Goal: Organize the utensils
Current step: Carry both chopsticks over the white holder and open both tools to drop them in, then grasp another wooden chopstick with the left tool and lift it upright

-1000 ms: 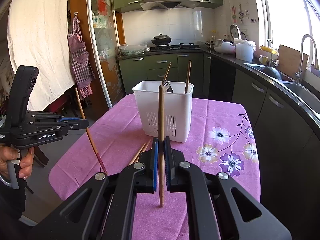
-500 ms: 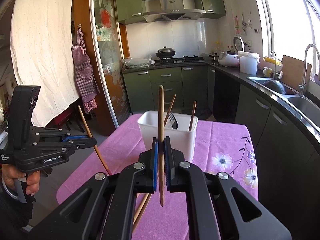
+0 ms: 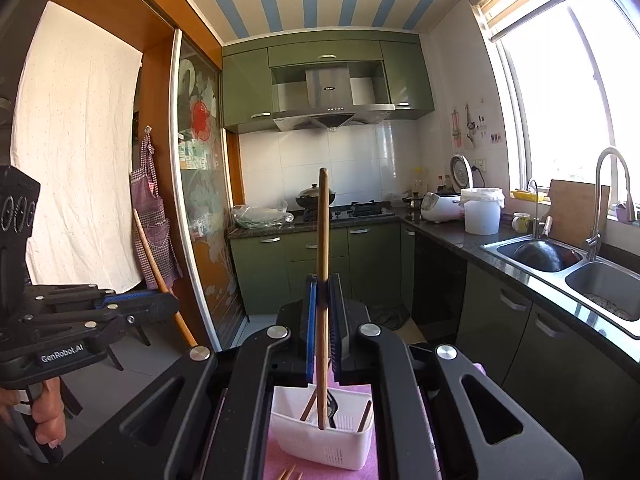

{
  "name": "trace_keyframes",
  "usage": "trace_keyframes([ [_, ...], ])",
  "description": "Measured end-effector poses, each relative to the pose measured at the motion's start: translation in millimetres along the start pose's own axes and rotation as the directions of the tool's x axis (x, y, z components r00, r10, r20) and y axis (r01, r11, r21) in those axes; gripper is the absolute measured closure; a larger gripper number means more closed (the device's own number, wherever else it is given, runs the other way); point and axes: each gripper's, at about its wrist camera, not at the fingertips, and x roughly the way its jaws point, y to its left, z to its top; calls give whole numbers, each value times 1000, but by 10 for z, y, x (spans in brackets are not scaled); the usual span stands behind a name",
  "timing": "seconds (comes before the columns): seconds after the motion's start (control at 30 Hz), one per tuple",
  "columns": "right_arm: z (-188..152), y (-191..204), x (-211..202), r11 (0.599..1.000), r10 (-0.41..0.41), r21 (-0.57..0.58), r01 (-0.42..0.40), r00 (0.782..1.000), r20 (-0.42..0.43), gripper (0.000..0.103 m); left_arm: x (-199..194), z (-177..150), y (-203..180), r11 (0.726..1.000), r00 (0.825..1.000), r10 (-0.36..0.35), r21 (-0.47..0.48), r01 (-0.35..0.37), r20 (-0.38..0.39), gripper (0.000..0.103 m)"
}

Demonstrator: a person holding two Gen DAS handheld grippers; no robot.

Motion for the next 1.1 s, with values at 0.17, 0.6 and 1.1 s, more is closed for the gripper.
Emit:
trace_keyframes([
  [0.17,-121,-71,342,999,-37,-17,36,998,-58,96,385,34,12,1000,1000,14,-11,-14,-20,97],
  [0.6,-528,-97,781,998,-46,-40,38,979,-198,96,1159,-498,161,999,971,30,-27,-37,-236,96],
  [1.1,-657,131,-79,996,-10,-90,-6,985,-174,84,760,-724,144,999,957,28,-23,-36,-288,91],
])
